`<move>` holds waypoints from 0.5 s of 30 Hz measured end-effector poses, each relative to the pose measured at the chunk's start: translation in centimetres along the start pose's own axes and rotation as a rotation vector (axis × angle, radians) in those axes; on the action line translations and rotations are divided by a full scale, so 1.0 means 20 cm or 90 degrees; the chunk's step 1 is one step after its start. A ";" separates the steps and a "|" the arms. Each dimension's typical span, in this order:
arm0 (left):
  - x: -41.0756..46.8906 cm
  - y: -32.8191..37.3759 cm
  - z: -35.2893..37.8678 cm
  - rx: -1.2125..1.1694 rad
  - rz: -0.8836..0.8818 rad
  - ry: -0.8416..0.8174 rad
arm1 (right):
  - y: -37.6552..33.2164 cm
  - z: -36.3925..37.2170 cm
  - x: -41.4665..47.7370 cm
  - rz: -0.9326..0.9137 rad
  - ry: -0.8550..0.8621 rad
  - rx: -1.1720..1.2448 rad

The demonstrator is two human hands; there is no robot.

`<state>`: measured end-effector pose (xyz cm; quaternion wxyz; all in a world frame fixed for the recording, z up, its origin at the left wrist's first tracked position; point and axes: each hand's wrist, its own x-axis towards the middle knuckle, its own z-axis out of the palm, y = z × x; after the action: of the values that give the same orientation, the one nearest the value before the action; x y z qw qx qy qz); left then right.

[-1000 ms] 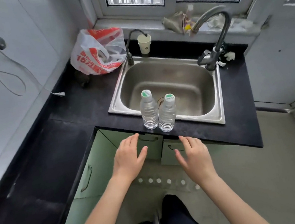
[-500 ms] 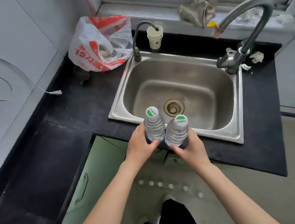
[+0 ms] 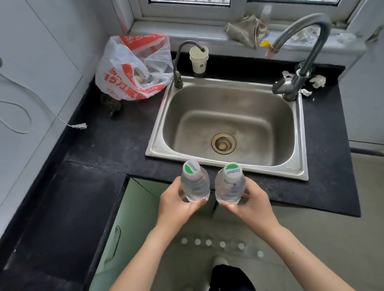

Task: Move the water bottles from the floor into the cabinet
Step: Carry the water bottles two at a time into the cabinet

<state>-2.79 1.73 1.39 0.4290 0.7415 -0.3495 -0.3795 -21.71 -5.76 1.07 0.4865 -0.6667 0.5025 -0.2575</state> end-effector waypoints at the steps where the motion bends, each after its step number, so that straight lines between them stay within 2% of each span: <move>1: -0.05 0.02 -0.04 -0.008 0.006 0.002 | -0.05 0.00 -0.04 0.004 -0.004 0.022; 7: -0.33 0.14 -0.32 -0.100 0.063 0.013 | -0.30 0.04 -0.22 -0.009 -0.098 0.146; 11: -0.51 0.12 -0.46 -0.231 0.025 0.011 | -0.43 0.15 -0.32 0.003 -0.191 0.209; 15: -0.67 0.03 -0.55 -0.240 -0.023 0.069 | -0.46 0.31 -0.42 0.038 -0.215 0.219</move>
<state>0.45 16.88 9.17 0.5715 0.6735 -0.2353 -0.4054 -15.73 4.64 8.09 0.6773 -0.5925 0.3823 -0.2098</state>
